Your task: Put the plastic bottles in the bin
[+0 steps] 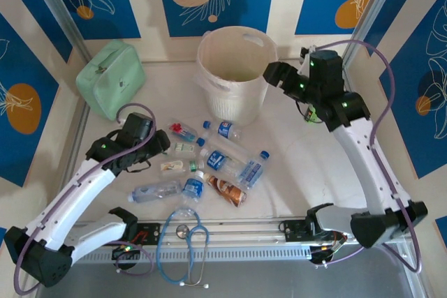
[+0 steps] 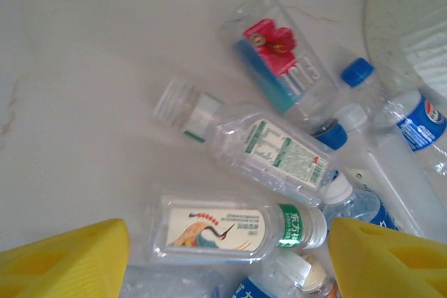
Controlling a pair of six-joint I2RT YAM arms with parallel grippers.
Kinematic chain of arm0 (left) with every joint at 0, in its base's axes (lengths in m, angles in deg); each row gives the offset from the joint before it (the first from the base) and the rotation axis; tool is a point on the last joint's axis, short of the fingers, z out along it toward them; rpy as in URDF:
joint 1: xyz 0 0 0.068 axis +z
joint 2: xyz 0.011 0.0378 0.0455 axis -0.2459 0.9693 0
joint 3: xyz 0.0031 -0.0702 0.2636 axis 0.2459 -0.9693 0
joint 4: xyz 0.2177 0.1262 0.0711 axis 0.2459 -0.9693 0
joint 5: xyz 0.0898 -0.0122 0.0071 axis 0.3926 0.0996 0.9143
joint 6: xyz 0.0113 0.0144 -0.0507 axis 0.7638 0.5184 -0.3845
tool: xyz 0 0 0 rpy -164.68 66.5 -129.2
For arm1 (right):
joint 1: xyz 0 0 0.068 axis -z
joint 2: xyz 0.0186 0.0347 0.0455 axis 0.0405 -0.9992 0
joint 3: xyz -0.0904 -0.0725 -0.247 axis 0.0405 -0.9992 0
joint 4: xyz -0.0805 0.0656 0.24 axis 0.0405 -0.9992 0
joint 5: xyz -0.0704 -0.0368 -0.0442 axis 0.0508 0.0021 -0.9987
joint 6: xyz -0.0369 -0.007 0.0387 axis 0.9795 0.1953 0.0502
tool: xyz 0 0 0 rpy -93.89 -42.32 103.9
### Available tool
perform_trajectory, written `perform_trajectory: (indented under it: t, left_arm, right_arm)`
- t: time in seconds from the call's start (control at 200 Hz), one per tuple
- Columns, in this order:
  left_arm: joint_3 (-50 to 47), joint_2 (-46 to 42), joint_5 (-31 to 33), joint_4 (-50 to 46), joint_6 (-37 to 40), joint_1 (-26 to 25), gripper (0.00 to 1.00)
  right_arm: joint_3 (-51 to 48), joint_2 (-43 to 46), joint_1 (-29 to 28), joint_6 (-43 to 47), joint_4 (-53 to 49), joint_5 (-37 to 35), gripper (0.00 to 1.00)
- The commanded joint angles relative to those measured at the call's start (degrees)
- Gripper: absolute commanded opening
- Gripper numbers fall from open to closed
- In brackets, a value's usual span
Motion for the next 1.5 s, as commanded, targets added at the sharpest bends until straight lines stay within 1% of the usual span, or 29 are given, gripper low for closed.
perform_trajectory:
  t: [0.0,0.15,0.2,0.275,0.35,0.44,0.475,0.56,0.725,0.795,0.87,0.945,1.095,1.216,1.406,1.496]
  left_arm:
    - [0.53,-2.06,0.52,-8.86,-11.1,0.67,0.76]
    - [-3.4,-5.45,-1.95,-10.9,-22.21,0.94,0.81]
    - [-4.72,-5.92,-2.57,-10.33,-24.23,0.94,0.81]
    - [-6.12,-5.26,-2.85,-9.11,-25.13,1.02,0.81]
    - [-6.53,-3.41,-2.44,-6.18,-22.88,1.03,0.81]
    - [-6.65,0.25,-2.82,0.17,-16.09,1.44,0.81]
    - [-6.18,2.16,-2.6,1.15,-14.72,1.76,0.81]
    - [-5.39,6.03,-3.94,4.75,-13.31,3.47,0.81]
    - [-5.12,11.98,-6.72,15.21,-15.25,7.97,0.8]
    - [-3.11,15.6,-7.57,19.65,-14.89,9.83,0.79]
    - [1.28,20.29,-6.73,21.35,-13.05,10.81,0.79]
    - [6.01,25.33,-5.57,20.97,-11.57,10.95,0.78]
    - [12.18,34.18,-7.2,23.2,-10.82,11.03,0.79]
    - [18.36,40.9,-6.81,18.55,-11.75,11.04,0.79]
    - [24.38,47.41,-8.01,14.86,-13.93,10.91,0.82]
    - [26.47,48.86,-6.88,11.99,-14.68,10.55,0.85]
  right_arm:
    - [-4.51,2.82,-0.26,2.45,-3.23,-1.07,0.77]
    - [-10.85,6.49,-0.44,0.85,-3.84,-1.37,0.77]
    - [-12.9,7.36,-0.43,0.15,-3.38,-1.15,0.77]
    - [-15.29,8.09,-0.52,-0.86,-2.61,-0.54,0.77]
    - [-17.27,8.4,-0.61,-1.58,-1.84,0.1,0.77]
    - [-19.37,8.61,-0.7,-2.33,-1.2,0.78,0.77]
    - [-20.09,8.66,-0.7,-2.51,-1.06,0.99,0.76]
    - [-21.5,8.67,-0.83,-2.82,-0.94,1.13,0.76]
    - [-23.46,9.42,-0.96,-3.21,-0.89,1.09,0.76]
    - [-24.19,9.73,-0.96,-3.57,-0.89,1.09,0.76]
    - [-24.78,9.97,-1.14,-3.91,-0.96,1.09,0.76]
    - [-25.1,10.21,-1.31,-4.03,-1.28,0.93,0.76]
    - [-25.54,11.2,-1.6,-4.27,-2.11,-0.04,0.76]
    - [-26.02,11.82,-1.58,-4.83,-2.64,-0.4,0.76]
    - [-26.86,13.15,-1.75,-5.7,-3.4,-1.32,0.76]
    - [-26.95,13.42,-1.67,-5.95,-4.26,-2.07,0.76]
